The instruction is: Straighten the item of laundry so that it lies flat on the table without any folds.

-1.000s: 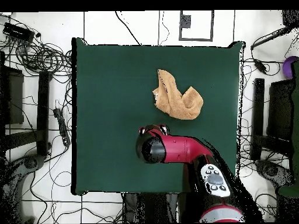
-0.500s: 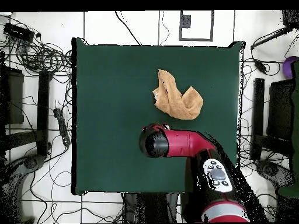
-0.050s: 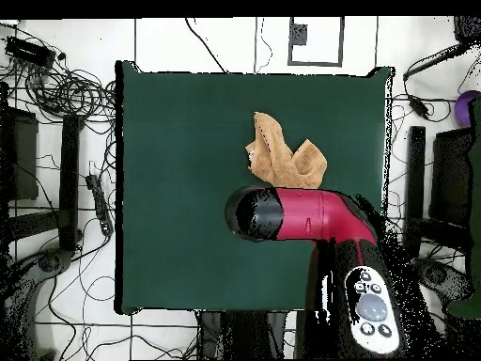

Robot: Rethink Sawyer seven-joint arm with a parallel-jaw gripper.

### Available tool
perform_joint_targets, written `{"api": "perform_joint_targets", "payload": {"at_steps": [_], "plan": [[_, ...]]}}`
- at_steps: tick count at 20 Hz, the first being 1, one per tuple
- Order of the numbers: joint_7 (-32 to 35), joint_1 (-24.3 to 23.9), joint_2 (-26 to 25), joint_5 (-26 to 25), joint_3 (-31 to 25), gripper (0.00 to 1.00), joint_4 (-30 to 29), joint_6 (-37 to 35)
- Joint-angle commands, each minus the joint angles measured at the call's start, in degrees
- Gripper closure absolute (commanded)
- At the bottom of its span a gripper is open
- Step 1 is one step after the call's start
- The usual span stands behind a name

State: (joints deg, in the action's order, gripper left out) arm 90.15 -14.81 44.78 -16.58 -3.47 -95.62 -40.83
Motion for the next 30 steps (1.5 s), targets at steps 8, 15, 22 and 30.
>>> {"api": "perform_joint_targets", "payload": {"at_steps": [8,15,22,30], "plan": [[6.2,0.1,-5.4,-0.2,-6.1,0.0,-1.7,13.7],[12.1,2.0,-10.7,4.0,-4.6,0.0,-3.5,18.0],[11.4,3.8,-11.0,5.0,-3.5,0.0,-2.0,17.4],[8.8,3.7,-12.9,5.7,-5.1,0.0,1.3,18.2]]}}
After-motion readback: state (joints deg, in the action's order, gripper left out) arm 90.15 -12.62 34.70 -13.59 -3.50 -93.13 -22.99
